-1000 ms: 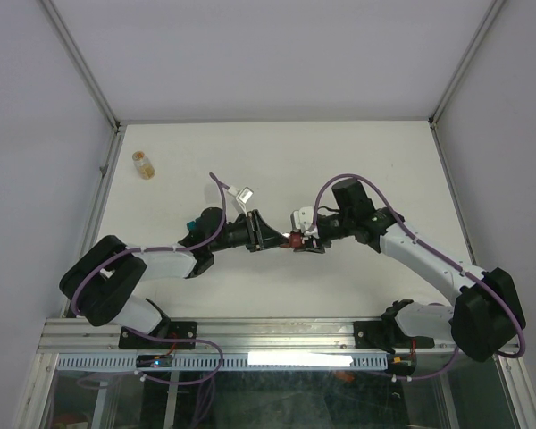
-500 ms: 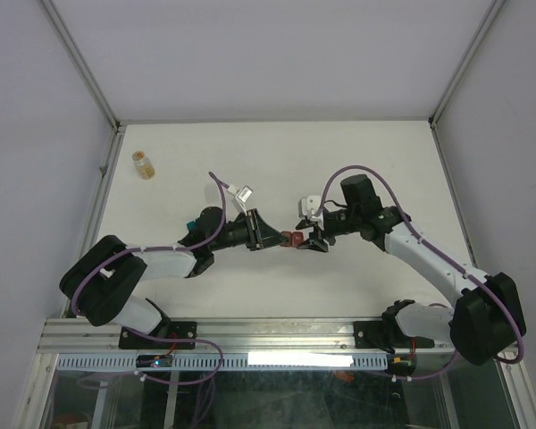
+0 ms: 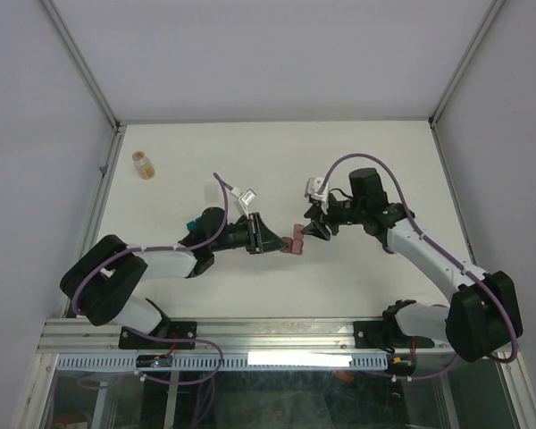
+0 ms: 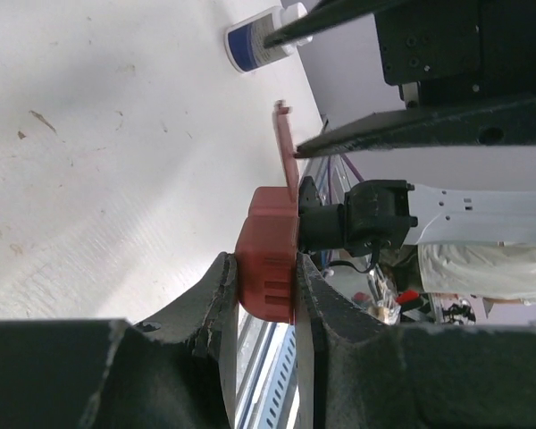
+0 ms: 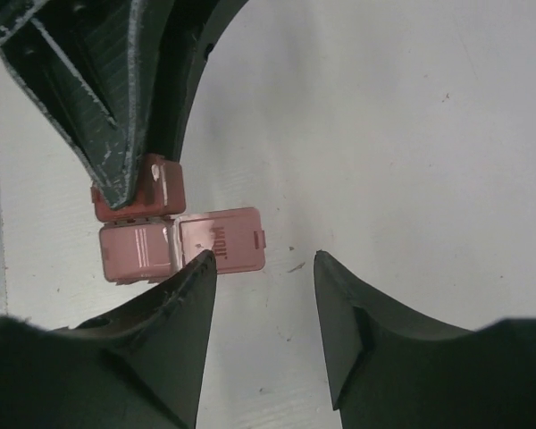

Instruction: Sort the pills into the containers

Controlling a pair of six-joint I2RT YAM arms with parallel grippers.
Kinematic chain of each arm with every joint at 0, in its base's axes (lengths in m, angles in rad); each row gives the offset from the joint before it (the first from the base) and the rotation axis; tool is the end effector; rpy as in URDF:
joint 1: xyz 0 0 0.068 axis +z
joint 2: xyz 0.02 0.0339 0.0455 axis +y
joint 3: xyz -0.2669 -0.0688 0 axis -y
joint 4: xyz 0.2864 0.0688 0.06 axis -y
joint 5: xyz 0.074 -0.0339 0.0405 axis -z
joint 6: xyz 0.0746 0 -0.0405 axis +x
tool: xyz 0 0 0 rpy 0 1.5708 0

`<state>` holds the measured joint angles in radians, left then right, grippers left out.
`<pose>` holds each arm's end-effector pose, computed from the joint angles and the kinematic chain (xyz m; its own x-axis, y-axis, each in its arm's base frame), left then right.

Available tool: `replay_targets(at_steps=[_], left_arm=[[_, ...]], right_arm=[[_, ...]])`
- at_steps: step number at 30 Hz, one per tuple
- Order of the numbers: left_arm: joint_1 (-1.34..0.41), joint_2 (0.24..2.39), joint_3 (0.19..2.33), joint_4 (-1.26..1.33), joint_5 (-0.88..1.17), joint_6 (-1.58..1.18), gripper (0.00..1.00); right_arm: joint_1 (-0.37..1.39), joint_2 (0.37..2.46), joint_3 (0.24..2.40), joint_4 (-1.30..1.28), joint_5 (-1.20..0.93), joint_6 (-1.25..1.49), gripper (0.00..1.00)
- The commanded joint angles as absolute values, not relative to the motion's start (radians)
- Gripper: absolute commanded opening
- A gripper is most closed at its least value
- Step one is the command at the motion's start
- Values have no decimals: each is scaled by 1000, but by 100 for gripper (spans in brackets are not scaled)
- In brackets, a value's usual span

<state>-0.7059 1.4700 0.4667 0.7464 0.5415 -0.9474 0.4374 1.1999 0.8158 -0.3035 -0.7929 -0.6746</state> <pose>0.2270 -0.2440 0.1347 -0.8722 -0.1707 -0.4583 0.3890 0.3258 -0.8617 0.2573 0.1790 0.2304 0.0481 -0.4614 -0.8859 -0.9807 0.1464 -0.1296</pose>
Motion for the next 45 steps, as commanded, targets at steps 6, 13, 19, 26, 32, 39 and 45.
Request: replay_targets(at_steps=[6,13,19,26,32,39,45], left_arm=[[-709,1498,487,806,589,-914,0],[-693,1582,495,804,554,-914,0],[-673,1748,603,811,585,-925,0],[-652,1858,730,647,534,-864,11],[-639,1839,767,480,451,-779,38],[-631,1698,775,255,237,-637,60],[-630,1508,716,203,137,-541,60]], right_arm=[[474,1285,890,-285,-708,-604,47],[369,1239,983,-404,-848,-561,65],[270,1190,966,-413,-932,-555,73],[248,1214,970,-433,-944,-558,73],[247,1229,972,-438,-939,-566,73],[247,1232,971,-440,-937,-566,73],[246,1228,971,-445,-944,-577,73]])
